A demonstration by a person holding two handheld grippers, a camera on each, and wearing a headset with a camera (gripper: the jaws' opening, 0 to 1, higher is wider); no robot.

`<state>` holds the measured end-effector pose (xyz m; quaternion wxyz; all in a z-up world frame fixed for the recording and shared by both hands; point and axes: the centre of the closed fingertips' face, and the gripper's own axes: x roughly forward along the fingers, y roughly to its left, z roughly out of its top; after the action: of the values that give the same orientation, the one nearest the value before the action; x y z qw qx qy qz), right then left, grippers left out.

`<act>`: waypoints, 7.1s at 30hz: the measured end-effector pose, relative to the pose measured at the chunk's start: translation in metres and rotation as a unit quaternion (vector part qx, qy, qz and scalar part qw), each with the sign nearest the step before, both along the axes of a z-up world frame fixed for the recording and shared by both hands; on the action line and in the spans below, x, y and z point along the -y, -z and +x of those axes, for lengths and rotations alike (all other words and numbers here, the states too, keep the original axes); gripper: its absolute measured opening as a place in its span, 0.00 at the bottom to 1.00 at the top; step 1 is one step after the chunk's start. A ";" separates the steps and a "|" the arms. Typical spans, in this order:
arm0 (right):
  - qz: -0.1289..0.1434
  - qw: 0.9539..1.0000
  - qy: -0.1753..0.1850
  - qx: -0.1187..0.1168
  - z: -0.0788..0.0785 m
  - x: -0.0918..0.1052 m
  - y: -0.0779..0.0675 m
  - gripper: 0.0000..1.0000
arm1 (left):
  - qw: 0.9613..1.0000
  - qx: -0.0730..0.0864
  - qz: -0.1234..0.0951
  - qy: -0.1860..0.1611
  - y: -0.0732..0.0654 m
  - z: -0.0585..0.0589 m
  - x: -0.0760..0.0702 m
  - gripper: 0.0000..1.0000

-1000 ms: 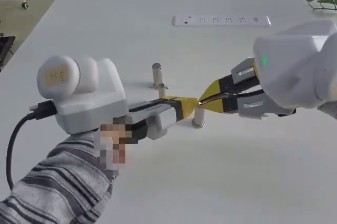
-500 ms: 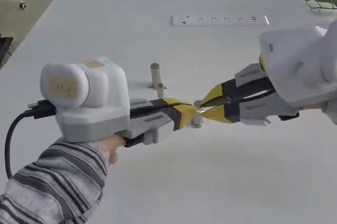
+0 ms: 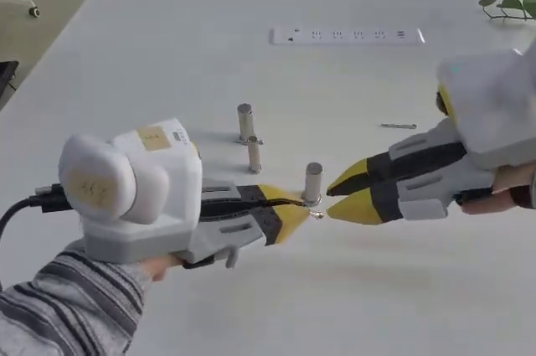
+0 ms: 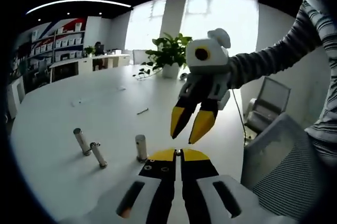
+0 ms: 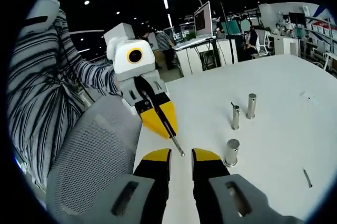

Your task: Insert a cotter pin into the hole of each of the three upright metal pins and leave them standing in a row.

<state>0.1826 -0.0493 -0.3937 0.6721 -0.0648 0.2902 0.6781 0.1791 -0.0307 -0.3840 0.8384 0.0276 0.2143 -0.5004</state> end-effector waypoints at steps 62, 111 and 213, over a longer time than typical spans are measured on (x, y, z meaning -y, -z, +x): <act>-0.078 0.984 -0.074 0.141 0.002 0.020 0.008 0.00 | 0.998 0.014 -0.025 -0.051 -0.002 0.006 0.001 0.16; -0.144 0.964 -0.120 0.191 0.083 0.039 0.061 0.00 | 0.976 -0.021 0.059 -0.209 0.081 0.079 0.015 0.20; -0.128 0.983 -0.010 0.130 0.066 0.007 0.044 0.00 | 0.971 -0.043 0.054 -0.230 0.092 0.080 0.016 0.10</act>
<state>0.2486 -0.0561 -0.4376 0.6833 -0.2405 0.2844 0.6280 0.2593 -0.0463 -0.4760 0.9183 0.0010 0.2775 -0.2825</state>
